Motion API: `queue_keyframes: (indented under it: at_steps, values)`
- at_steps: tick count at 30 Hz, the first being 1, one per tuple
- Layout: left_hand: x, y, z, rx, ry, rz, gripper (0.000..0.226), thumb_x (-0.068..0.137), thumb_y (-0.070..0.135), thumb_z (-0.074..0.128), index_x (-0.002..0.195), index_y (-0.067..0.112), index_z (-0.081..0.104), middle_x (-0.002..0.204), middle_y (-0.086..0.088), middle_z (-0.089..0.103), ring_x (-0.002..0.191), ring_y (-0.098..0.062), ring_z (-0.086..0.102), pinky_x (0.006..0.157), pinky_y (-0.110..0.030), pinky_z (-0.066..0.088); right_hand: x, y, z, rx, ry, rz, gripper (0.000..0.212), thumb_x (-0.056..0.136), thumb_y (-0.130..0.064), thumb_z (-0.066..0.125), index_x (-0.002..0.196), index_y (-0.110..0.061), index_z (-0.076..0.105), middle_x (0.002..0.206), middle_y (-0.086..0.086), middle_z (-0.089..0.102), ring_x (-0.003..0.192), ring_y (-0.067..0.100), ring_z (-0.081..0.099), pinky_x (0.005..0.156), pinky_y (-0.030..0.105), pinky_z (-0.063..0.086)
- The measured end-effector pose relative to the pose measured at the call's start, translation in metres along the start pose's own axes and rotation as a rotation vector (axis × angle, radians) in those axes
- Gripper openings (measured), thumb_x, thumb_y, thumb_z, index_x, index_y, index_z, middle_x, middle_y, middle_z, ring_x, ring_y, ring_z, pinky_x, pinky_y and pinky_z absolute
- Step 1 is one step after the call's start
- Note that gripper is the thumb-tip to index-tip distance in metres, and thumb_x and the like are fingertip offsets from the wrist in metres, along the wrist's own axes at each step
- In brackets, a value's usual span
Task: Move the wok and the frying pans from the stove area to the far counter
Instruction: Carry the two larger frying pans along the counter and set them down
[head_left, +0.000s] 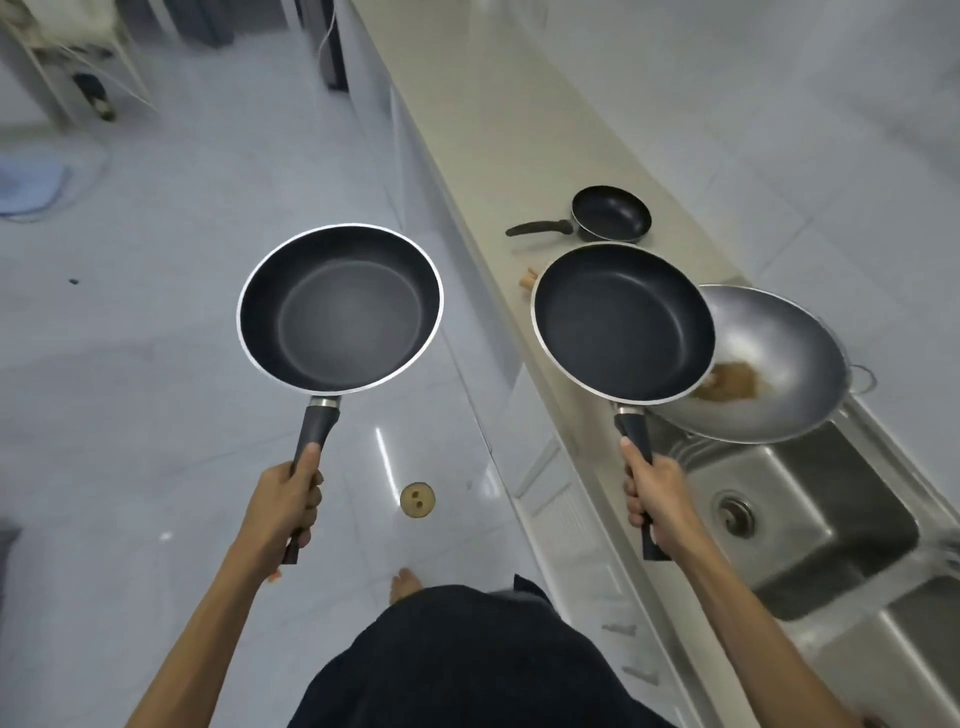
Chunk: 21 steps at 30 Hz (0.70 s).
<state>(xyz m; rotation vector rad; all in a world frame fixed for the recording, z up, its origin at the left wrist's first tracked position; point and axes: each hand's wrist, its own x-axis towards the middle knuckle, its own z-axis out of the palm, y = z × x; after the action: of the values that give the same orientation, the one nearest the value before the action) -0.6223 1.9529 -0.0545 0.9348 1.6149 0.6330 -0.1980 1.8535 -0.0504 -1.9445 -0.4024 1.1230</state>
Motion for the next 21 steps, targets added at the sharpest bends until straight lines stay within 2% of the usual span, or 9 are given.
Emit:
queue_keyframes:
  at_steps: [7,12,17,21]
  values:
    - [0.126,0.084,-0.05,0.062,-0.011,0.031,0.051,0.096,0.058,0.054,0.078,0.011,0.052,0.05,0.005,0.038,0.039,-0.012,0.029,0.038,-0.023,0.031,0.059,-0.091,0.096,0.035,0.017,0.001,0.036,0.1,-0.045,0.061,0.079,-0.017,0.052,0.047,-0.007,0.036,0.036,0.01,0.03,0.036,0.021,0.027]
    - [0.236,0.147,-0.045,0.074,-0.037,0.071,0.054,0.096,0.061,0.051,0.076,0.01,0.052,0.048,0.007,0.039,0.037,-0.01,0.03,0.037,-0.023,0.032,0.13,-0.143,0.153,0.031,0.022,-0.007,0.03,0.098,-0.038,0.066,0.084,-0.016,0.052,0.047,-0.007,0.036,0.035,0.009,0.028,0.036,0.02,0.026]
    - [0.343,0.219,-0.03,0.099,-0.075,0.079,0.05,0.089,0.06,0.064,0.077,0.013,0.05,0.05,0.004,0.041,0.039,-0.01,0.032,0.038,-0.024,0.032,0.202,-0.2,0.205,-0.006,0.058,0.027,0.023,0.097,-0.03,0.067,0.091,-0.011,0.057,0.049,-0.005,0.04,0.037,0.01,0.033,0.035,0.024,0.03]
    - [0.429,0.283,-0.025,0.161,-0.084,0.1,0.049,0.091,0.054,0.065,0.076,0.011,0.048,0.05,0.002,0.041,0.037,-0.012,0.033,0.039,-0.024,0.033,0.253,-0.254,0.247,0.011,0.076,0.025,0.018,0.098,-0.025,0.066,0.092,-0.01,0.057,0.048,-0.004,0.039,0.036,0.011,0.033,0.036,0.022,0.029]
